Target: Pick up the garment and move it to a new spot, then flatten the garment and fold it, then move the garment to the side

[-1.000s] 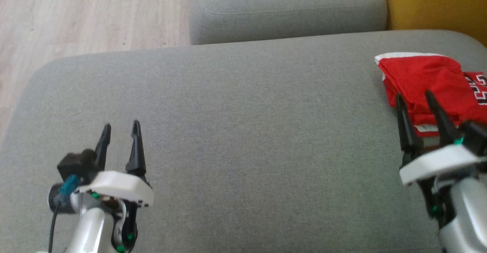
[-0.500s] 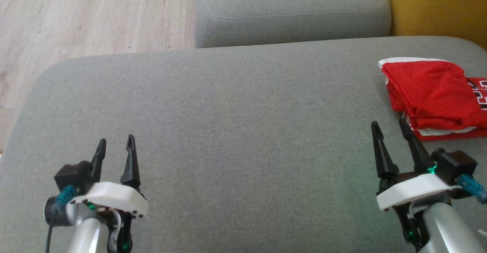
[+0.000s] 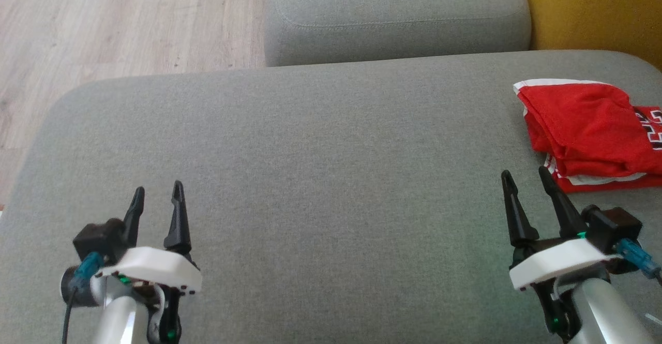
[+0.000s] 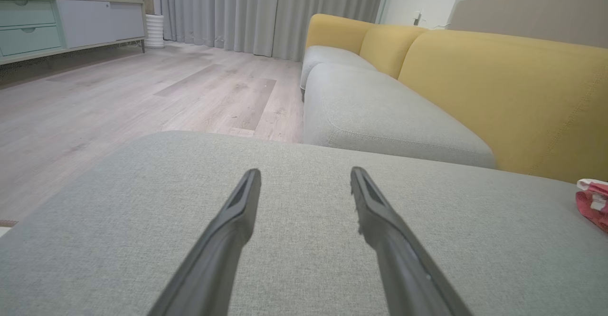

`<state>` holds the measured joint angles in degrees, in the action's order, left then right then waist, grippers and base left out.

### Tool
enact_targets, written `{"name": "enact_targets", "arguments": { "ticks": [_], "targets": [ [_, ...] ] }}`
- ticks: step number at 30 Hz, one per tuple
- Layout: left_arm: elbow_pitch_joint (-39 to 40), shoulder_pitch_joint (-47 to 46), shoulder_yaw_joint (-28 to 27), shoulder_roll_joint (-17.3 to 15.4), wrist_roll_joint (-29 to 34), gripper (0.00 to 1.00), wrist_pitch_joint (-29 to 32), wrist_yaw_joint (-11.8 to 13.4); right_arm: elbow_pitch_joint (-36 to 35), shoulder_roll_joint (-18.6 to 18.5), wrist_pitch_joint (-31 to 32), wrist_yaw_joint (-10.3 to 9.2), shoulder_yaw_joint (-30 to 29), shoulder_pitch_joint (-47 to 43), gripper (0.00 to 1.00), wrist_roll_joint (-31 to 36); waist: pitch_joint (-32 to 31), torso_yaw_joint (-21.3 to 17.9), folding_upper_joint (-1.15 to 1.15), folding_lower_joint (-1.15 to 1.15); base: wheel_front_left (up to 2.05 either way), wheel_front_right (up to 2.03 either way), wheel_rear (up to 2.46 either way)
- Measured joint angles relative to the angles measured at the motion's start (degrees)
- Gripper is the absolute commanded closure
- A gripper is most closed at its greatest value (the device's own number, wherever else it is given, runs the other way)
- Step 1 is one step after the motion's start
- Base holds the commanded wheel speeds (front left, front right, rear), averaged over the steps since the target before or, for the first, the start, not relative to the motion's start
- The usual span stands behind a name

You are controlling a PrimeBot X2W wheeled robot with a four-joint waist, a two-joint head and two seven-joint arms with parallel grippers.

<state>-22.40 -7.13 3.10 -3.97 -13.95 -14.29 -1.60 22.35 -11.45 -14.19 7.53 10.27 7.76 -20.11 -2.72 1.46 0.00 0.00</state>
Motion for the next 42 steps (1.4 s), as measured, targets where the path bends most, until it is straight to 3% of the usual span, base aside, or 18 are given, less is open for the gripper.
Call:
{"name": "enact_targets", "arguments": {
  "ticks": [8, 9, 15, 42],
  "targets": [
    [-0.1, 0.0, -0.6, 0.6, 0.7, 0.0, 0.0, -1.0, 0.7, 0.0, 0.0, 0.0, 0.3, 0.1, 0.0, -0.1, -0.3, -0.2, 0.0, 0.0, 0.0, 0.0, 0.0],
    [-0.2, 0.0, -0.5, 0.6, 0.9, 1.0, 0.0, -1.0, 0.8, 0.0, 0.0, 0.0, 0.4, 0.2, 1.0, -0.1, -0.4, -0.3, 0.0, 0.0, 0.0, 0.0, 0.0],
    [-3.6, 3.3, -0.3, 1.0, -0.8, 1.0, 1.2, -1.0, 3.4, 0.4, 0.6, 0.0, 0.6, -3.7, 1.0, -1.5, -0.3, -0.3, 0.0, 0.0, 0.0, 0.0, 0.0],
    [-1.3, 3.2, -1.7, 1.0, -17.9, 1.0, 5.1, -1.8, 1.4, 2.1, 4.9, 0.0, -3.4, -3.6, 1.0, -16.9, 0.4, -0.6, 0.0, 0.0, 0.0, 0.0, 0.0]
  ]
}}
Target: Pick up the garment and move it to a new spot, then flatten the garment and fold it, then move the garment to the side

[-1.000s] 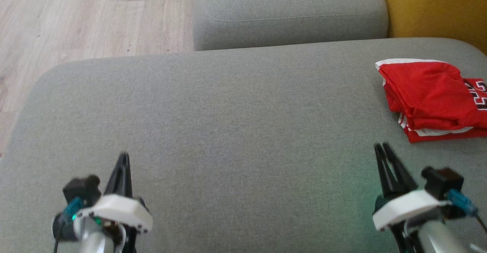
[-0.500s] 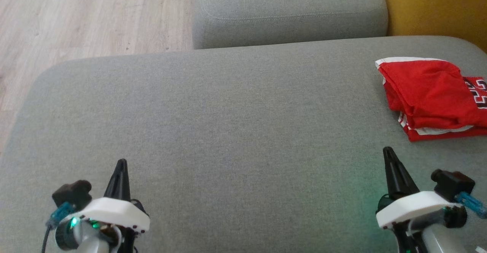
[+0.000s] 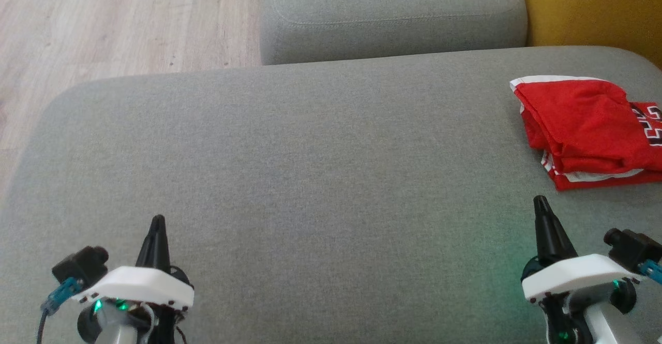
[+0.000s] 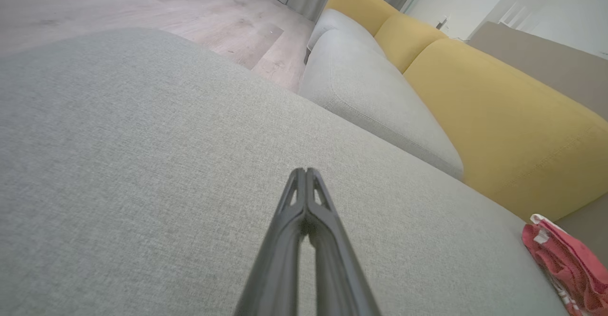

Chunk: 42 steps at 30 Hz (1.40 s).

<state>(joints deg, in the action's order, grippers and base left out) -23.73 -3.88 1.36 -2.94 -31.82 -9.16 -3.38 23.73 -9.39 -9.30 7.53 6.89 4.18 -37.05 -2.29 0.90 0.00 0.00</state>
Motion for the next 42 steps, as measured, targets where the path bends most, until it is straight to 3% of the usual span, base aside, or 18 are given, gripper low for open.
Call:
{"name": "enact_targets", "arguments": {
  "ticks": [42],
  "targets": [
    [3.3, 0.0, -2.3, 0.2, -26.9, 1.0, 6.8, -1.7, -3.3, 3.2, 6.9, 0.0, -6.4, 0.0, 1.0, -24.5, 1.1, -0.4, 0.0, 0.0, 0.0, 0.0, 0.0]
  ]
}}
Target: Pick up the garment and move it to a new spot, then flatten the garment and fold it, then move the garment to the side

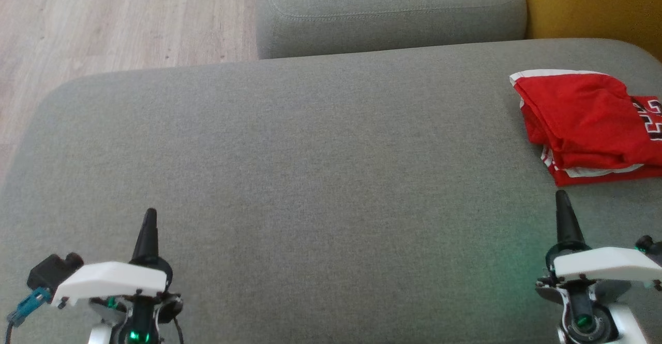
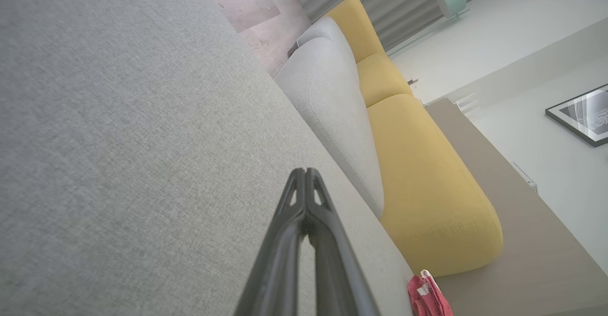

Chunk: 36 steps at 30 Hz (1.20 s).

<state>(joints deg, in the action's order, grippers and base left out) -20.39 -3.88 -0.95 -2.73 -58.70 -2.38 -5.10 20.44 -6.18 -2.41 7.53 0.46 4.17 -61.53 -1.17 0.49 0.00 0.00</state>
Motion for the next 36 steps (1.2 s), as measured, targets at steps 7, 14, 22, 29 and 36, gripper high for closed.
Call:
{"name": "enact_targets", "arguments": {
  "ticks": [7, 14, 22, 29, 36],
  "targets": [
    [0.6, 0.0, -0.3, 0.0, -4.4, 1.0, 1.4, 0.0, -0.5, 0.2, 1.4, 0.0, -1.1, 0.0, 1.0, -4.0, 0.2, -0.1, 0.0, 0.0, 0.0, 0.0, 0.0],
    [1.1, 0.0, -1.3, 0.0, -8.7, 1.0, 2.4, -0.5, -1.2, 0.6, 2.5, 0.0, -2.2, 0.0, 1.0, -8.0, 0.4, -0.1, 0.0, 0.0, 0.0, 0.0, 0.0],
    [1.7, 0.0, -1.6, 0.1, -13.1, 1.0, 3.4, -0.8, -1.6, 1.4, 3.5, 0.0, -3.2, 0.0, 1.0, -12.0, 0.5, -0.2, 0.0, 0.0, 0.0, 0.0, 0.0],
    [2.1, 0.0, -1.8, 0.2, -17.5, 1.0, 4.6, -1.0, -2.2, 1.8, 4.6, 0.0, -4.4, 0.0, 1.0, -15.9, 0.7, -0.3, 0.0, 0.0, 0.0, 0.0, 0.0],
    [2.6, 0.0, -2.1, 0.2, -21.9, 1.0, 5.9, -1.0, -2.7, 2.1, 5.7, 0.0, -5.2, 0.0, 1.0, -19.9, 0.9, -0.3, 0.0, 0.0, 0.0, 0.0, 0.0]
  ]
}}
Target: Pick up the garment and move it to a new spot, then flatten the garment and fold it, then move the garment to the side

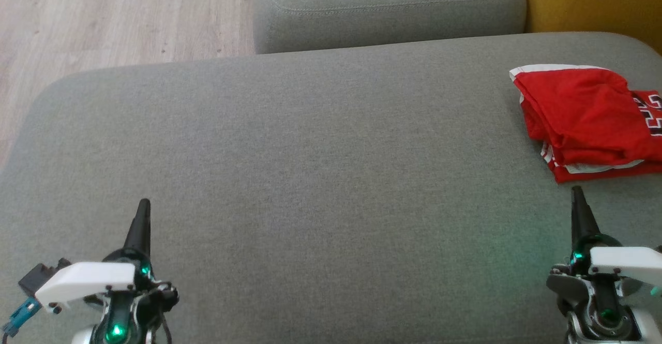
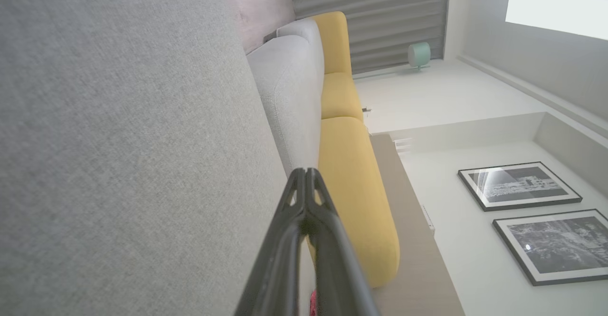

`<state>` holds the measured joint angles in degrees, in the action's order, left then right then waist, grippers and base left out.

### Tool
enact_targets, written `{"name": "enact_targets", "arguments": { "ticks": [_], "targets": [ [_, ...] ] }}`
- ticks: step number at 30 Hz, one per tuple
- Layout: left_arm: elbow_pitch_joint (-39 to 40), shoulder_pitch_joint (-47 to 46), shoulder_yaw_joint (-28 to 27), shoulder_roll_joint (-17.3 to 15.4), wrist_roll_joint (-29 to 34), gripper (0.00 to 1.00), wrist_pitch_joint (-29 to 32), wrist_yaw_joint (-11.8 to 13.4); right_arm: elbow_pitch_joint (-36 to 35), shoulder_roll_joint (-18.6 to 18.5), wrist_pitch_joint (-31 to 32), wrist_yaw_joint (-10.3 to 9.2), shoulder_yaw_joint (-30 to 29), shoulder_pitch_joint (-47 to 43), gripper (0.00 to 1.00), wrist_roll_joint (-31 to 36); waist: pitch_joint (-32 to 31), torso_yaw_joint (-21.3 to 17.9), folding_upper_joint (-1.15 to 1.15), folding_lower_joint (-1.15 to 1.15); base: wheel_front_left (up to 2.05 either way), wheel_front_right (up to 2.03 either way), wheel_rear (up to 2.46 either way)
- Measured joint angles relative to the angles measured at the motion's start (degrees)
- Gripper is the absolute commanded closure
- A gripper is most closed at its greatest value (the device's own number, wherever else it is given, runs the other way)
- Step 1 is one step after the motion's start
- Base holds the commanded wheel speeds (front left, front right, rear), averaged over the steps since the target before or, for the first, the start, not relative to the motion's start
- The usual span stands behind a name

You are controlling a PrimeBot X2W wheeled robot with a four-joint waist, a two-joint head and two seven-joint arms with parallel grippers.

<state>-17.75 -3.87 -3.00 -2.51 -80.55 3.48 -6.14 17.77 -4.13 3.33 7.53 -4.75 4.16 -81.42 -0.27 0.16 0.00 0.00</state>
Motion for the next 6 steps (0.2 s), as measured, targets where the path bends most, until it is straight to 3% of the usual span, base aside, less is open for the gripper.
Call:
{"name": "enact_targets", "arguments": {
  "ticks": [6],
  "targets": [
    [0.7, 0.0, -0.7, 0.1, -3.8, 1.0, 0.8, -0.5, -0.4, 0.2, 0.9, 0.0, -1.1, 0.0, 1.0, -3.4, 0.2, -0.1, 0.0, 0.0, 0.0, 0.0, 0.0]
  ]
}}
